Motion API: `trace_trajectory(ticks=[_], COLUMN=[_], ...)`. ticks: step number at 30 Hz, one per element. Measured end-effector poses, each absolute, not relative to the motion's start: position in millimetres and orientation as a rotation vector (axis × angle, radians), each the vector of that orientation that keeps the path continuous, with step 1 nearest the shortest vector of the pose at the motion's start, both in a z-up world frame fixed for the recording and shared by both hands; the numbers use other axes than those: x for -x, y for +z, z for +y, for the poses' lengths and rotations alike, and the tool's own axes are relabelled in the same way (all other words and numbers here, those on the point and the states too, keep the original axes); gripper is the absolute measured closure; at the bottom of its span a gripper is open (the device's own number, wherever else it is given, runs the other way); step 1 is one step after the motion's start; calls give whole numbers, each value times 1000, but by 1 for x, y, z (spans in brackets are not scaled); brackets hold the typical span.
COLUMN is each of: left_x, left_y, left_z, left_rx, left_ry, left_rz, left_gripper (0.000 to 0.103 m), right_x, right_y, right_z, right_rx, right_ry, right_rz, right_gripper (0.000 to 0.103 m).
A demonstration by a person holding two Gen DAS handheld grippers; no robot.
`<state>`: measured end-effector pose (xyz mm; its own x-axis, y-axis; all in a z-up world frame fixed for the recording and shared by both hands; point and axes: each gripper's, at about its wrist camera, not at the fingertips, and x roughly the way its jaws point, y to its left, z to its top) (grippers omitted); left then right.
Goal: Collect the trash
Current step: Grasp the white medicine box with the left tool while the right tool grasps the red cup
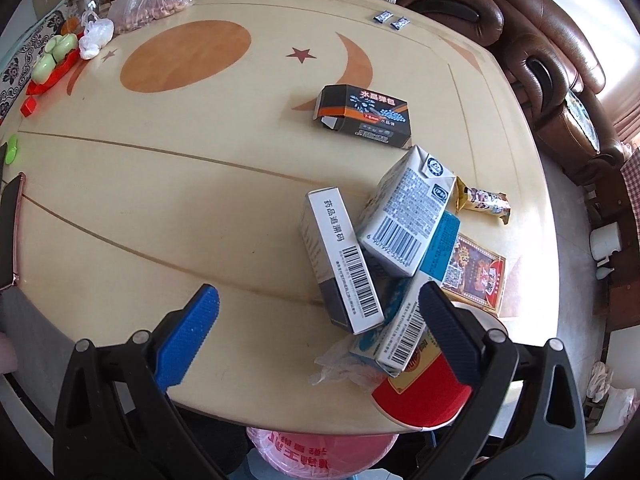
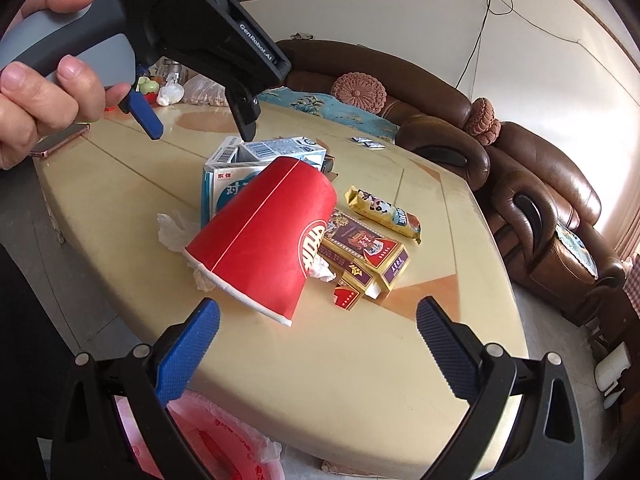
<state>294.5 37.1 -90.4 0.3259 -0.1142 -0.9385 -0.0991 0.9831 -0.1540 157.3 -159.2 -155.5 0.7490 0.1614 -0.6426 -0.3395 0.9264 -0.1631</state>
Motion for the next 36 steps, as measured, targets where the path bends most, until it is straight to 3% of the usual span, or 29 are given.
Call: trace_trajectory(ticks=[10,15,20,24,26,29,36], left_x=[-306,-310,-316,-321,-323,-323,-325], left_y=[-110,-120,-127,-132,-136,-139,-142], left_z=[44,43,45,49,49,50,50], left_rx=[220,225,255,291,304,319,329], left_ry=[27,19,8,-1,-2,-5,-20], left_rz=[1280,1309,1329,1346,1361,1373,1385], left_gripper=[5,5,6,19,24,29,63], right_x=[-165,-173,-178,-181,-183,-185,-191], right_y=[-160,-164,-165,-165,-167,-167,-166], right_z=[-155,-153,-153,-151,-152,-153,-156], right_rx=[295,297,296,295,287,273,232], right_ry=[243,224,200,191,189,192,204], right_rz=[646,664,658,655,663,670,680], right_gripper=[10,30,42,47,58,62,75])
